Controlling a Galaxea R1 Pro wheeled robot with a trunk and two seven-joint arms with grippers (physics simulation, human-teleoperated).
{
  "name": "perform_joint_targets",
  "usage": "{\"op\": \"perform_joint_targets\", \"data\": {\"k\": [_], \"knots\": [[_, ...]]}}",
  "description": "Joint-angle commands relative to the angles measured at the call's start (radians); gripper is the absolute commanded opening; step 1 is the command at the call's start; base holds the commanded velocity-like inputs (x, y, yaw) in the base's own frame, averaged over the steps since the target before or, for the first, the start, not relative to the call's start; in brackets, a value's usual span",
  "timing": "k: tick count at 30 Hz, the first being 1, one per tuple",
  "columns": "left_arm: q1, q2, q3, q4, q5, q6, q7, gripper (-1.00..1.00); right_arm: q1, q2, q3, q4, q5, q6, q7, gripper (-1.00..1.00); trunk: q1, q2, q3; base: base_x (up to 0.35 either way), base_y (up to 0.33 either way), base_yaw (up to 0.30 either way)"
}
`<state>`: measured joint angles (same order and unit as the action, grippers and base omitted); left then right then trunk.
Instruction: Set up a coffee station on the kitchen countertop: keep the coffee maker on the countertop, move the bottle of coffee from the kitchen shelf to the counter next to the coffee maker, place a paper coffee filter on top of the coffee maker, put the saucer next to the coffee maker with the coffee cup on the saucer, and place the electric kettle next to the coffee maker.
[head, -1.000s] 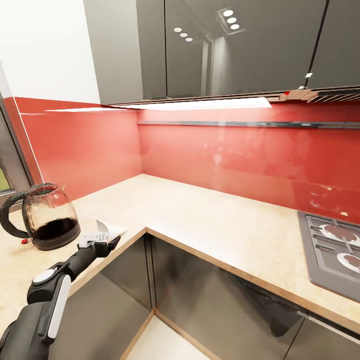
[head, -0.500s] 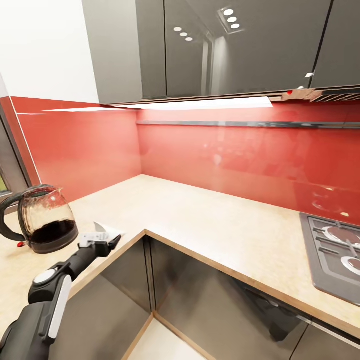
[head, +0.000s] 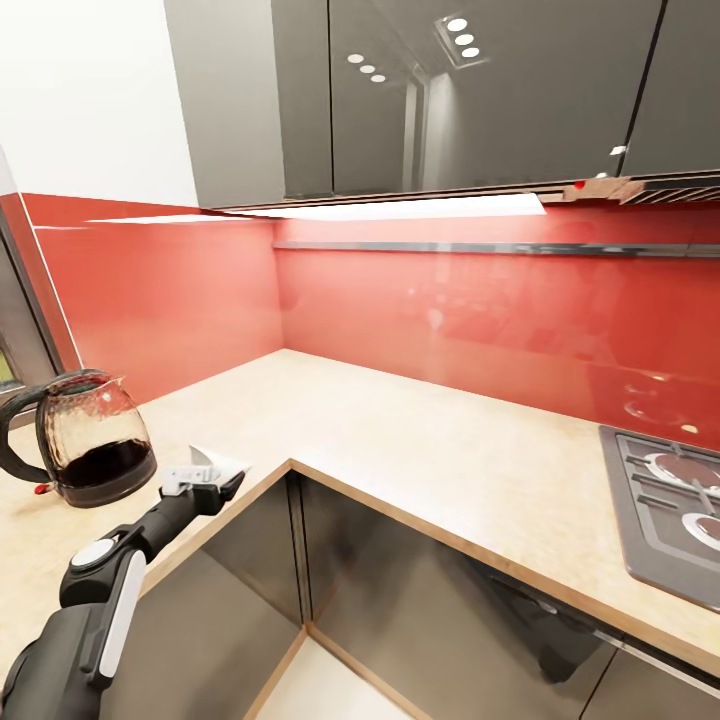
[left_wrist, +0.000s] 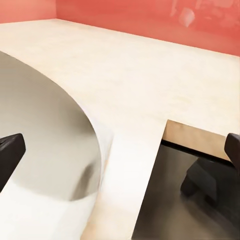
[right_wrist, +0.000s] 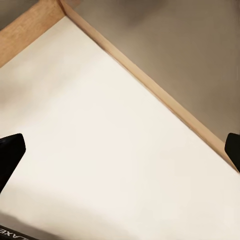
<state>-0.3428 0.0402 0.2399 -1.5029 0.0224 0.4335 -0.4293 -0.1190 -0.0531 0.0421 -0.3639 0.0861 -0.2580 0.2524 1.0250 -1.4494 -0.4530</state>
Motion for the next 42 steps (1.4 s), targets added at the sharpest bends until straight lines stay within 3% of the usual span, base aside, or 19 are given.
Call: {"op": "perform_joint_targets", "data": {"k": [1,12,42], "knots": [[-0.001,0.000,0.001,-0.001,0.002,0.008,-0.005,1.00,-0.001,-0.001,0.002,0.000,0.009,-0.004,-0.002,1.00,0.000,-0.001,-0.001,0.000,0.000,0.000],[-0.001,-0.001,0.000,0.036,0.002,0.007,-0.005,1.00,-0.001,-0.001,0.002,0.000,0.009,-0.004,-0.002,1.00,0.000,-0.001,-0.001,0.000,0.000,0.000],[-0.001,-0.002,-0.004,0.041,0.001,0.004,-0.005,1.00,-0.001,-0.001,0.002,0.000,0.009,-0.005,-0.002,1.00,0.000,-0.001,-0.001,0.000,0.000,0.000]]}}
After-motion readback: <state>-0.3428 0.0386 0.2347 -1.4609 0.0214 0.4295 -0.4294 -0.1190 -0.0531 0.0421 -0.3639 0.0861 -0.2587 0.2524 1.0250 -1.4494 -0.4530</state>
